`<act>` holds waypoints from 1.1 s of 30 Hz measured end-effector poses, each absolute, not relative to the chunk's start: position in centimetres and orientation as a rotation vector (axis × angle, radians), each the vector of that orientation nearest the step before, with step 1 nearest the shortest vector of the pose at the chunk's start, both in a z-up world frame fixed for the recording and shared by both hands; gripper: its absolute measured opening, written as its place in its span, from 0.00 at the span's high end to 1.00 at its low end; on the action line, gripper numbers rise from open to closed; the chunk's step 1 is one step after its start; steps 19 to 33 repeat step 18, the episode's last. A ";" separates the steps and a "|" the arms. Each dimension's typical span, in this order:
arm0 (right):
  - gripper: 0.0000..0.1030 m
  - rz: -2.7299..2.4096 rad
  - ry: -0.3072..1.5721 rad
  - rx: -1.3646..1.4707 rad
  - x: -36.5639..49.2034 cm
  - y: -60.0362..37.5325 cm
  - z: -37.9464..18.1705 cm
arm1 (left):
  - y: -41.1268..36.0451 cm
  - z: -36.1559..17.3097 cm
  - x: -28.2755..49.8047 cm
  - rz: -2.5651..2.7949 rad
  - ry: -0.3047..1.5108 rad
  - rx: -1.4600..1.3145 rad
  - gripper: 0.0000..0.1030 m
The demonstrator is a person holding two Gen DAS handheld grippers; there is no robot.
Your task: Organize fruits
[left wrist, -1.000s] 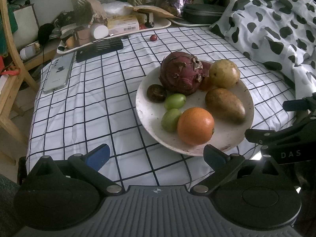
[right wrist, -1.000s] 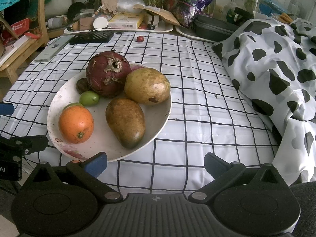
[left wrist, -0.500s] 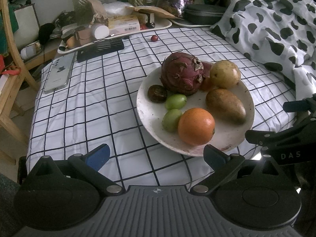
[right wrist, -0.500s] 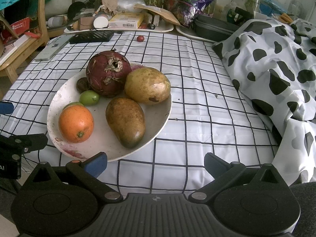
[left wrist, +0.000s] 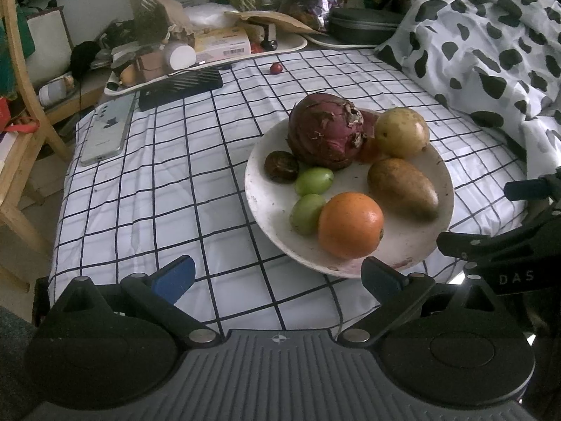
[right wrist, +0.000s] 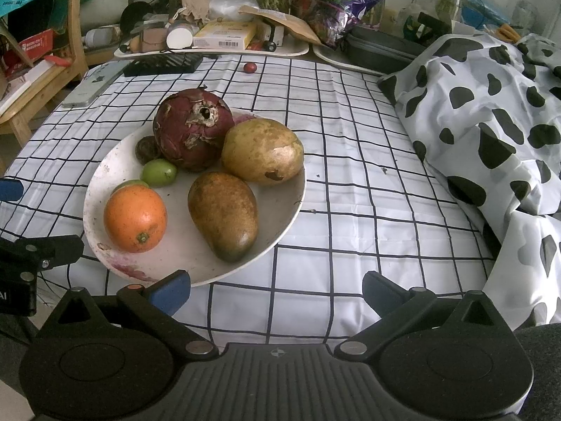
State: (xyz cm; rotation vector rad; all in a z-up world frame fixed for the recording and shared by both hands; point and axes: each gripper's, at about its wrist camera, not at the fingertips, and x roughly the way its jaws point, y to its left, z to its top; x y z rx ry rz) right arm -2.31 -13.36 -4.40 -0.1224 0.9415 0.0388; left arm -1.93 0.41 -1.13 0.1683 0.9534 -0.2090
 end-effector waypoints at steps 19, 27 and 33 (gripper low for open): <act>0.00 0.040 0.943 -0.126 -2.3 -13.3 -4.5 | 0.2 -1.1 -2.0 -0.201 0.952 0.160 0.00; 0.00 0.040 0.943 -0.126 -2.3 -13.3 -4.5 | 0.2 -1.1 -2.0 -0.201 0.952 0.160 0.00; 0.00 0.040 0.943 -0.126 -2.3 -13.3 -4.5 | 0.2 -1.1 -2.0 -0.201 0.952 0.160 0.00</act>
